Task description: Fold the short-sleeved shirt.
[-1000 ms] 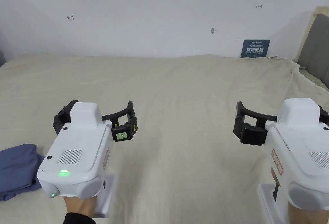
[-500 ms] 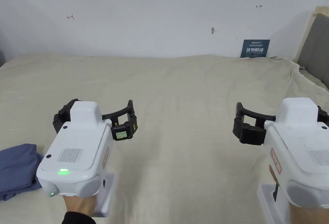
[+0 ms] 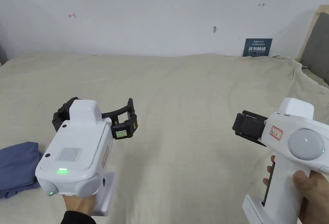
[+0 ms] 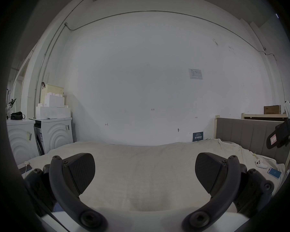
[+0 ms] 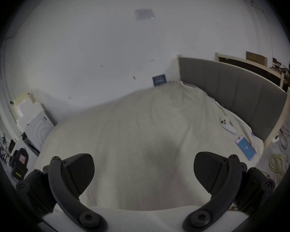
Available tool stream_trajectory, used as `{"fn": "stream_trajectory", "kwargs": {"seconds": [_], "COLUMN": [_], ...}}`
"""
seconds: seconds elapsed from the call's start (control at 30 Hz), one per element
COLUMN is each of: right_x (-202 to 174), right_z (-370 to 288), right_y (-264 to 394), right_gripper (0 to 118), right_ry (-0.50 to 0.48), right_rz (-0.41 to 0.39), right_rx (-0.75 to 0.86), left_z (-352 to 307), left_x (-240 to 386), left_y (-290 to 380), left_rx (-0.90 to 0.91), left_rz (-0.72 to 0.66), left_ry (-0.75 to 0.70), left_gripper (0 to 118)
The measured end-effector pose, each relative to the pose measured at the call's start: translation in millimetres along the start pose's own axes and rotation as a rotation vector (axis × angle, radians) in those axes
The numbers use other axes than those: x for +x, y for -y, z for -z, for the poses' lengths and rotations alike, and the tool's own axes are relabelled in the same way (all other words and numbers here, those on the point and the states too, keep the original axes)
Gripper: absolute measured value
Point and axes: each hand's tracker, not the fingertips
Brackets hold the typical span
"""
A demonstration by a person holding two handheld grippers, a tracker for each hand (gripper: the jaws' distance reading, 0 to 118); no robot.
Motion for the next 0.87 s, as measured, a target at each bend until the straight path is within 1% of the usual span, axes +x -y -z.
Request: {"fn": "stream_trajectory", "kwargs": {"seconds": [0.03,0.1,0.23,0.3,0.6,0.67,0.73,0.87], "right_x": [1,-3,-13,-13,-4,-4,-4,-5], "right_z": [2,-3,-10,-12,-2,0,1,3], "right_y": [-1,1,7,9,5,5,7,8], "right_gripper": [117,117,117,117,116,116,116,116], "right_ry": [-0.008,-0.010,0.047,0.031,0.054,0.060,0.051,0.062], "right_rz": [-0.021,-0.032,-0.065,-0.081,-0.073,-0.098,-0.137,-0.181], "right_rx": [-0.015,-0.010,0.030,0.052,0.067,0.061,0.087,0.155], "left_z": [0,0,0,0,-2,-2,-2,-1], "left_x": [0,0,0,0,0,0,0,0], "left_y": [0,0,0,0,0,0,0,0], "left_rx": [0.000,0.002,0.003,0.002,0.004,0.004,0.002,0.003], "left_rz": [-0.001,-0.004,-0.001,0.000,0.002,0.001,0.001,0.003], "left_ry": [-0.001,-0.001,-0.002,-0.001,-0.003,-0.002,-0.003,-0.002], "left_gripper": [118,118,118,118,118,118,118,118]}}
